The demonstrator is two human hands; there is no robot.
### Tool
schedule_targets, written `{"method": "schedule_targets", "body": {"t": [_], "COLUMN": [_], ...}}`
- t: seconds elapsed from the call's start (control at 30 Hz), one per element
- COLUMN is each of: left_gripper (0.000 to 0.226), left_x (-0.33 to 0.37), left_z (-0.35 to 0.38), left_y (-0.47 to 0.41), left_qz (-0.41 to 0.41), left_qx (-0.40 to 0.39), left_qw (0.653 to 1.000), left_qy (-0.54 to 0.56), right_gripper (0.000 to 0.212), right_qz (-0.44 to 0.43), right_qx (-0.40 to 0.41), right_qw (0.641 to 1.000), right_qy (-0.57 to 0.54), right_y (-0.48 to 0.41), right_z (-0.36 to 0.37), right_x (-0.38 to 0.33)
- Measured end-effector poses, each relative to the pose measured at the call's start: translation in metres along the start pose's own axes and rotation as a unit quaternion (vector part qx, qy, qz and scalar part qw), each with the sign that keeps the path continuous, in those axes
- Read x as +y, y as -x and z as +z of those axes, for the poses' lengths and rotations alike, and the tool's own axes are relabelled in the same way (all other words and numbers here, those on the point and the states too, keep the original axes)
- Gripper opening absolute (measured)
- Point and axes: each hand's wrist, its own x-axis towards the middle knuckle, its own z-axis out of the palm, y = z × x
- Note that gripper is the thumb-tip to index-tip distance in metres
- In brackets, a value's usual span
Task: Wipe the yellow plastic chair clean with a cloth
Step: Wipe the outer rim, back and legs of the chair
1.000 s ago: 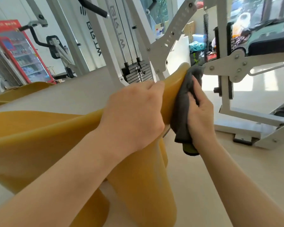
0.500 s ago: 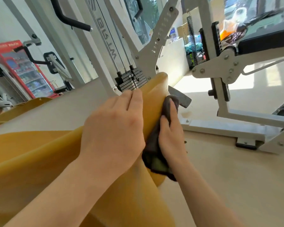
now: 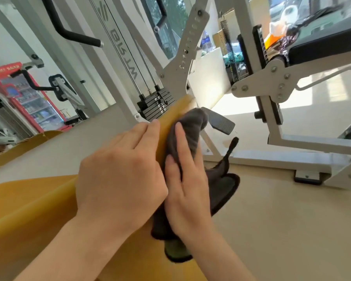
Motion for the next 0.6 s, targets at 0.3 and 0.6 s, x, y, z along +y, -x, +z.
{"method": "schedule_targets", "body": {"t": [0.3, 0.6], "left_gripper": [0.054, 0.051], "left_x": [-0.007, -0.006], "left_z": [0.008, 0.012], "left_y": [0.006, 0.007], "left_qz": [0.017, 0.046], "left_qx": [0.023, 0.036], "left_qw": [1.000, 0.998], "left_qy": [0.009, -0.037], "right_gripper": [0.042, 0.047], "right_qz": [0.296, 0.147], "right_qx": [0.068, 0.045], "right_qw": [0.953, 0.988], "right_qy": [-0.004, -0.026], "right_y": [-0.080, 0.001], "right_z": [-0.018, 0.000], "right_x": [0.068, 0.049]}}
